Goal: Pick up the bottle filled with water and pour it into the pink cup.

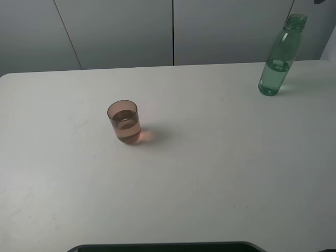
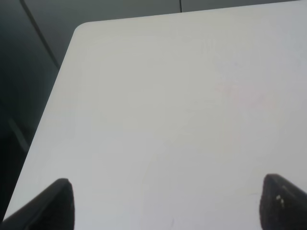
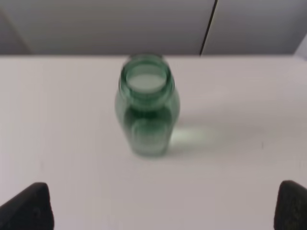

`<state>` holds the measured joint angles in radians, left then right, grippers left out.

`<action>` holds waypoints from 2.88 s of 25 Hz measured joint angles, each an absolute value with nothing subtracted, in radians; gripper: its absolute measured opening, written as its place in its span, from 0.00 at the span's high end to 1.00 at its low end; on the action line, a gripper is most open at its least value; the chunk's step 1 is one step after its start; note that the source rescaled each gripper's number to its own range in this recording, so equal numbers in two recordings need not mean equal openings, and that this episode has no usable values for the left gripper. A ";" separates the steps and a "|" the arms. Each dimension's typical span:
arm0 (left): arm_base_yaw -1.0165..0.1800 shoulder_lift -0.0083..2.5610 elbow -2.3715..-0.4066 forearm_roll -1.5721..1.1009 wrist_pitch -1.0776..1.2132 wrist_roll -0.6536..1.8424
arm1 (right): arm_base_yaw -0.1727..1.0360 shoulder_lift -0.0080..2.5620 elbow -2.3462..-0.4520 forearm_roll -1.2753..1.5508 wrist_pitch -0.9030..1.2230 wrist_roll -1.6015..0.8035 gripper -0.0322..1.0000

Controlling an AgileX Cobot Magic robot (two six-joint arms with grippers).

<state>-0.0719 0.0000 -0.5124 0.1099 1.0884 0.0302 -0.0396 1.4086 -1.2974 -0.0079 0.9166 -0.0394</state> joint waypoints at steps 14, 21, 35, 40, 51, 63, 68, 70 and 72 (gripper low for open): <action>-0.072 0.000 -0.512 0.110 1.088 0.030 | -0.040 1.095 -1.185 0.042 1.216 -0.024 0.00; -0.072 0.000 -0.512 0.110 1.088 0.030 | -0.040 0.795 -0.930 0.042 1.222 -0.020 0.00; -0.072 0.000 -0.512 0.110 1.088 0.030 | -0.040 0.233 -0.595 0.071 1.165 -0.043 0.00; -0.072 0.000 -0.512 0.110 1.088 0.032 | -0.040 0.086 -0.526 0.072 1.134 -0.066 0.00; -0.072 0.000 -0.512 0.110 1.088 0.032 | -0.040 0.000 -0.515 0.092 1.111 -0.072 0.00; -0.072 0.000 -0.512 0.110 1.088 0.032 | -0.040 0.000 -0.515 0.093 1.108 -0.073 0.00; -0.072 0.000 -0.512 0.110 1.088 0.032 | -0.040 0.000 -0.515 0.093 1.108 -0.073 0.00; -0.072 0.000 -0.512 0.110 1.088 0.032 | -0.040 0.000 -0.515 0.093 1.108 -0.073 0.00; -0.072 0.000 -0.512 0.110 1.088 0.032 | -0.040 0.000 -0.515 0.093 1.108 -0.073 0.00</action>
